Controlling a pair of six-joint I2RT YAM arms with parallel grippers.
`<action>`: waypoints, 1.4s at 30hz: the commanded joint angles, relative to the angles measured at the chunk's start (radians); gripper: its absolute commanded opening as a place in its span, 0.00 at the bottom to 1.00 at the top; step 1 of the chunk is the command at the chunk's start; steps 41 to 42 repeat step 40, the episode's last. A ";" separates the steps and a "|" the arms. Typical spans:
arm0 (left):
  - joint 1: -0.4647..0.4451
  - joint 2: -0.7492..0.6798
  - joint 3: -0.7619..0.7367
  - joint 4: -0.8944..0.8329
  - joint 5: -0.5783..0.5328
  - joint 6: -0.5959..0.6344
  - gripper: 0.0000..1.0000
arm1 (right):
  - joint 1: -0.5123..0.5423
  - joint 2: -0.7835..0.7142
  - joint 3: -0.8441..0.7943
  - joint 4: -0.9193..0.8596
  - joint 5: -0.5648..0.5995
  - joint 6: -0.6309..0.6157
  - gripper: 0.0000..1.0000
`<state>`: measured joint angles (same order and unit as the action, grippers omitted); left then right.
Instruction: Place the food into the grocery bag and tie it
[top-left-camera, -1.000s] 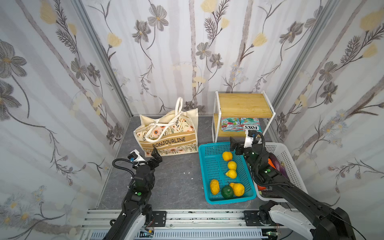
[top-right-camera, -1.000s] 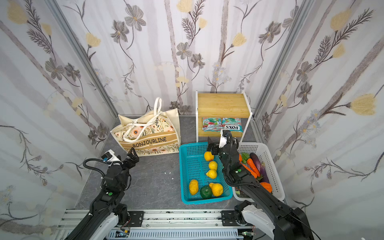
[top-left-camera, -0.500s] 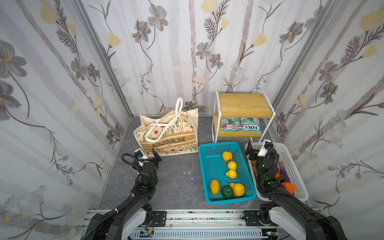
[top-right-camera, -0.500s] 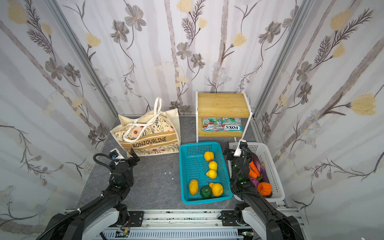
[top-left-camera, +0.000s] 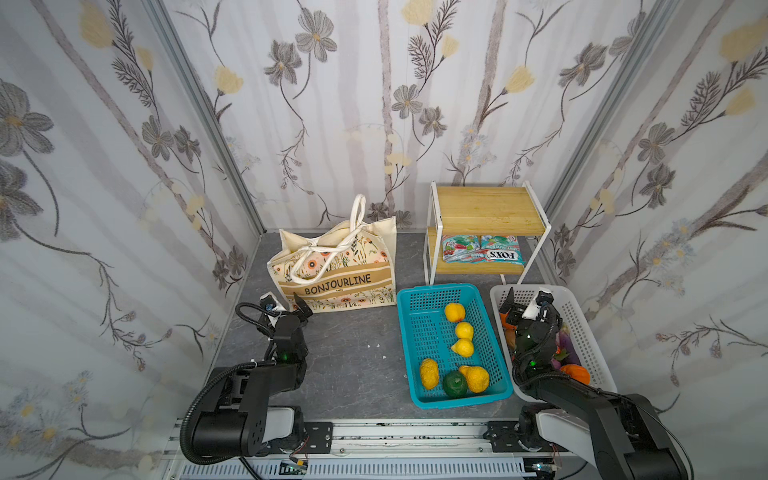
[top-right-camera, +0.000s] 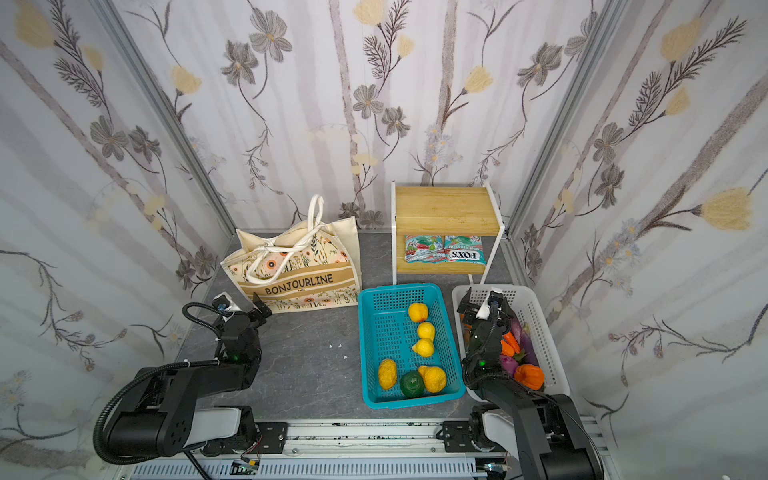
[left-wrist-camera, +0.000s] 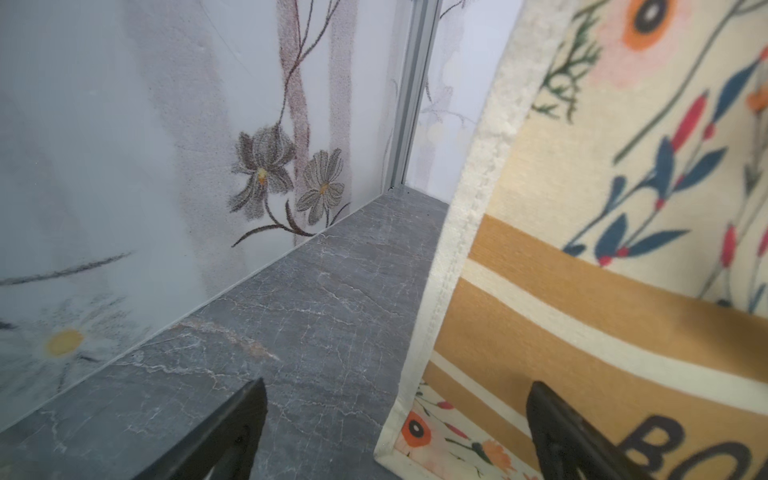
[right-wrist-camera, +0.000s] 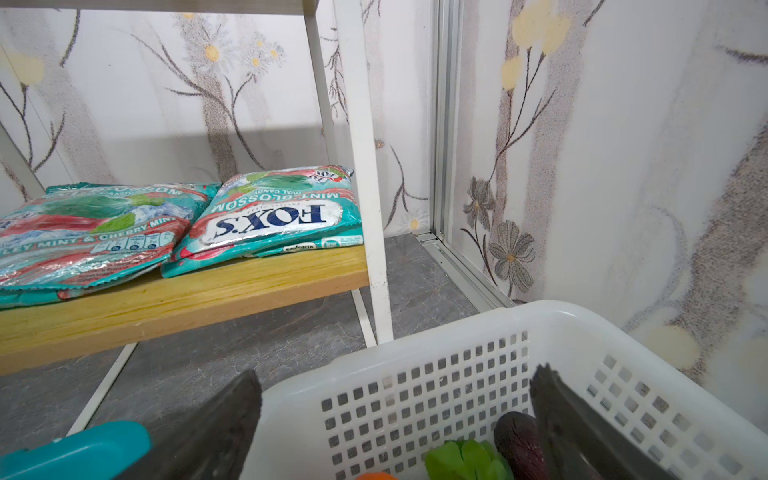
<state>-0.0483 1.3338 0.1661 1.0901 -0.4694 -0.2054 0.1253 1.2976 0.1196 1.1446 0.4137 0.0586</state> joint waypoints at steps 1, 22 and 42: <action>0.008 0.040 0.038 0.083 0.070 0.026 1.00 | -0.014 0.046 -0.006 0.187 -0.010 -0.017 1.00; -0.005 0.254 0.051 0.295 0.212 0.124 1.00 | -0.066 0.208 0.063 0.195 -0.099 0.017 1.00; -0.018 0.254 0.063 0.275 0.250 0.153 1.00 | -0.065 0.207 0.067 0.188 -0.117 0.006 1.00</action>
